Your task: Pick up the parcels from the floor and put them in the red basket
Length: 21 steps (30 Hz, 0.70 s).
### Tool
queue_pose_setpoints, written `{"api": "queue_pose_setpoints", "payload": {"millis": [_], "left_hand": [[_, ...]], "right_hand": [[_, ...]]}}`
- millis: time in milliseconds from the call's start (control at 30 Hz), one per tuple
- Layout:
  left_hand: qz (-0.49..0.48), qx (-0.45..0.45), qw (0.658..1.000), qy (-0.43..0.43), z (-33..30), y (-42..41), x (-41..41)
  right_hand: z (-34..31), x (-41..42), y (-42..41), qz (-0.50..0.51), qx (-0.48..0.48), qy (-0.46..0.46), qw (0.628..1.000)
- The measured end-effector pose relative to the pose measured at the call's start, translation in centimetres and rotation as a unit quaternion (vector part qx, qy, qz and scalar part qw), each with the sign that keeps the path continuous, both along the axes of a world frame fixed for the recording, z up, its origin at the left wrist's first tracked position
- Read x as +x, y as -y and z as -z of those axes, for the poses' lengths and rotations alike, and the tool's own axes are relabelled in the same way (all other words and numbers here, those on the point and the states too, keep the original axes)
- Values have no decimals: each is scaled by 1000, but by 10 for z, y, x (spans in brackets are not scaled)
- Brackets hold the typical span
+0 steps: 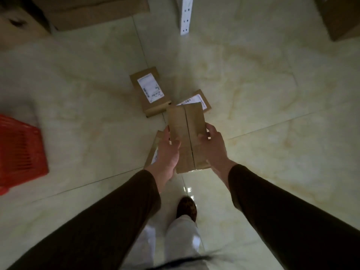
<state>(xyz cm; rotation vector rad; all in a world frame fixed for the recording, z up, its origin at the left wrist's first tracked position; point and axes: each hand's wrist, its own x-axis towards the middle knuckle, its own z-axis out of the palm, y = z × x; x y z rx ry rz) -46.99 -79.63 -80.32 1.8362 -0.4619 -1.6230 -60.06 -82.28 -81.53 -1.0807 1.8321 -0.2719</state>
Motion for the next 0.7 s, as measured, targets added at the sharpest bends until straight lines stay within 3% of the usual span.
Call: {"api": "queue_pose_setpoints", "payload": {"millis": [300, 700], "left_hand": [[-63, -26, 998, 2, -67, -38, 166], [-132, -38, 990, 17, -94, -146, 367]], "right_hand": [[-83, 163, -16, -95, -46, 44, 994], [-109, 369, -99, -173, -31, 71, 982]]}}
